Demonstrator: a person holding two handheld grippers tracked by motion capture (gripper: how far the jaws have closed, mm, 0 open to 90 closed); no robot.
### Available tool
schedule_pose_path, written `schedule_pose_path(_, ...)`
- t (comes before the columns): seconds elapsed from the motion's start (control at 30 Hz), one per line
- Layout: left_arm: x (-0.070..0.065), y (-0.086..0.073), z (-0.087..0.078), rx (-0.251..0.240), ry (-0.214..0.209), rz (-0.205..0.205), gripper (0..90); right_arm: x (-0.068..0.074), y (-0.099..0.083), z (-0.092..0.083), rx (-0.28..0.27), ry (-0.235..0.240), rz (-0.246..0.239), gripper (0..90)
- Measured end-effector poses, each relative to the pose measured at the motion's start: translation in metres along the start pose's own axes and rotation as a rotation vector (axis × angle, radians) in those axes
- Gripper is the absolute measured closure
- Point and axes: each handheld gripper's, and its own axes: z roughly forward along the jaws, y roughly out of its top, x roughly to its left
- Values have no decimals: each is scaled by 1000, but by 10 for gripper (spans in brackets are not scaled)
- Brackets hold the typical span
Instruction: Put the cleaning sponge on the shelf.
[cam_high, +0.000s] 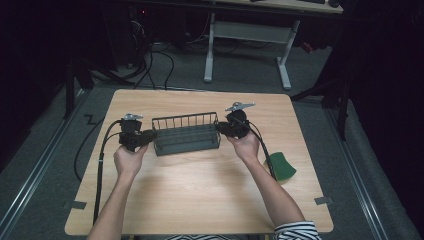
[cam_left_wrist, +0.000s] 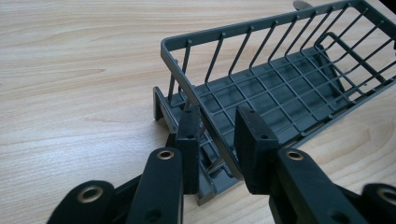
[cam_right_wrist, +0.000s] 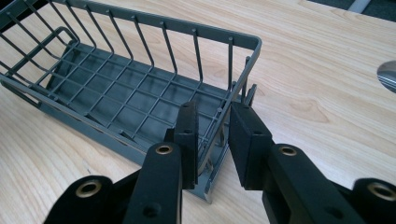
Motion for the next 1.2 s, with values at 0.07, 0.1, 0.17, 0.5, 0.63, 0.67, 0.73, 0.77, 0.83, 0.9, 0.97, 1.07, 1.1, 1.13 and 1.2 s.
schedule_pose_path(0.07,-2,0,0,3,-6,7,721,1,-1,-4,14,-13,-7,737)
schedule_pose_path(0.1,-4,-1,0,4,-6,9,721,1,-3,-7,17,-17,-18,737)
schedule_pose_path(0.17,-6,-2,-1,2,-15,11,721,1,-4,-8,17,-19,-21,737)
schedule_pose_path(0.5,-20,-12,-10,9,-7,48,725,6,-21,-27,-5,-4,-38,749)
schedule_pose_path(0.63,-26,-16,-12,8,-20,56,724,7,-30,-36,-9,-1,-38,749)
schedule_pose_path(0.67,-26,-17,-12,5,-28,52,724,7,-30,-36,-9,-1,-38,749)
schedule_pose_path(0.73,-28,-20,-13,0,-37,49,724,6,-33,-40,-12,0,-40,749)
schedule_pose_path(0.77,-29,-21,-14,-2,-41,49,724,6,-35,-42,-17,1,-42,749)
schedule_pose_path(0.83,-32,-23,-15,-4,-47,50,723,7,-39,-45,-16,3,-40,748)
schedule_pose_path(0.9,-35,-26,-17,-4,-50,52,723,7,-41,-48,-12,4,-44,747)
schedule_pose_path(0.97,-37,-28,-19,-5,-57,53,722,9,-44,-52,-15,0,-48,747)
schedule_pose_path(1.07,-41,-32,-21,-9,-71,51,720,8,-50,-57,-20,9,-40,745)
schedule_pose_path(1.1,-43,-33,-21,-7,-72,53,720,8,-52,-59,-18,9,-42,745)
schedule_pose_path(1.13,-44,-33,-22,-6,-68,58,720,9,-53,-60,-17,9,-39,744)
schedule_pose_path(1.2,-47,-35,-23,-6,-68,63,720,10,-55,-63,-9,-3,-53,745)
